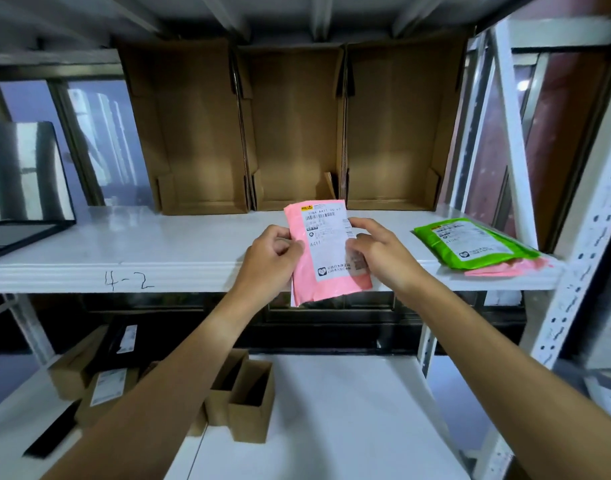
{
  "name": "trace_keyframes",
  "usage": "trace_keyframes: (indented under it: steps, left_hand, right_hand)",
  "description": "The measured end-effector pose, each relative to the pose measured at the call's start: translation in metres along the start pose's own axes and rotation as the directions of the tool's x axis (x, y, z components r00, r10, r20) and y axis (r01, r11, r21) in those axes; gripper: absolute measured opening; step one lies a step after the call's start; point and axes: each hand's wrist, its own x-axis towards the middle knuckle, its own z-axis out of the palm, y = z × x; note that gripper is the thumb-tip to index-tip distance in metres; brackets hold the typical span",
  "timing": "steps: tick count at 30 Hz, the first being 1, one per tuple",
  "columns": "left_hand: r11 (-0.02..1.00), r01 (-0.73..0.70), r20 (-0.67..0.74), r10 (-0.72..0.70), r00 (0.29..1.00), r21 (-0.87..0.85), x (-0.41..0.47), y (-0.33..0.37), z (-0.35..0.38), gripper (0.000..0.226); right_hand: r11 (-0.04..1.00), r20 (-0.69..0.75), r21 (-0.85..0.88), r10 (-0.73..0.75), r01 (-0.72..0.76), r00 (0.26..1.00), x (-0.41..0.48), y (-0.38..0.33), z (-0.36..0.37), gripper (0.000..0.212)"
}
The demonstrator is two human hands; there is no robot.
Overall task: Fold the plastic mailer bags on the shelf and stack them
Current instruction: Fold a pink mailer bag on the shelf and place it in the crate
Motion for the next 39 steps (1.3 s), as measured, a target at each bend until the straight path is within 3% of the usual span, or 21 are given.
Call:
trace_keyframes:
  steps: [9,16,22,30,35,39]
  left_hand:
    - [0.994,-0.045,0.021,0.047,0.999,-0.101,-0.057,-0.005,0.016,0.010]
    - [0.976,0.011,0.089,0.009,0.996,-0.220,-0.104,-0.028,0.035,0.014]
    - [0.965,0.110,0.159,-0.073,0.985,-0.238,-0.141,-0.057,0.054,0.015]
    - [0.915,0.359,0.257,-0.308,0.916,-0.183,-0.183,-0.100,0.078,0.034]
    - [0.890,0.437,0.387,-0.360,0.849,-0.130,-0.208,-0.124,0.091,0.010]
    - [0.881,0.466,0.420,-0.394,0.818,-0.080,-0.223,-0.143,0.103,0.008]
  right_hand:
    - [0.996,-0.032,0.069,-0.048,0.050,0.998,-0.053,0.020,-0.007,0.043]
    - [0.991,-0.056,0.135,-0.011,0.018,0.998,-0.106,0.054,-0.009,0.047]
    - [0.982,-0.050,0.170,0.089,-0.080,0.995,-0.140,0.096,-0.006,0.051]
    - [0.971,-0.049,0.095,0.225,-0.219,0.973,-0.177,0.150,-0.001,0.050]
    - [0.952,-0.050,0.100,0.295,-0.289,0.954,-0.194,0.185,0.002,0.046]
    - [0.924,-0.035,0.135,0.364,-0.357,0.931,-0.210,0.210,0.004,0.042]
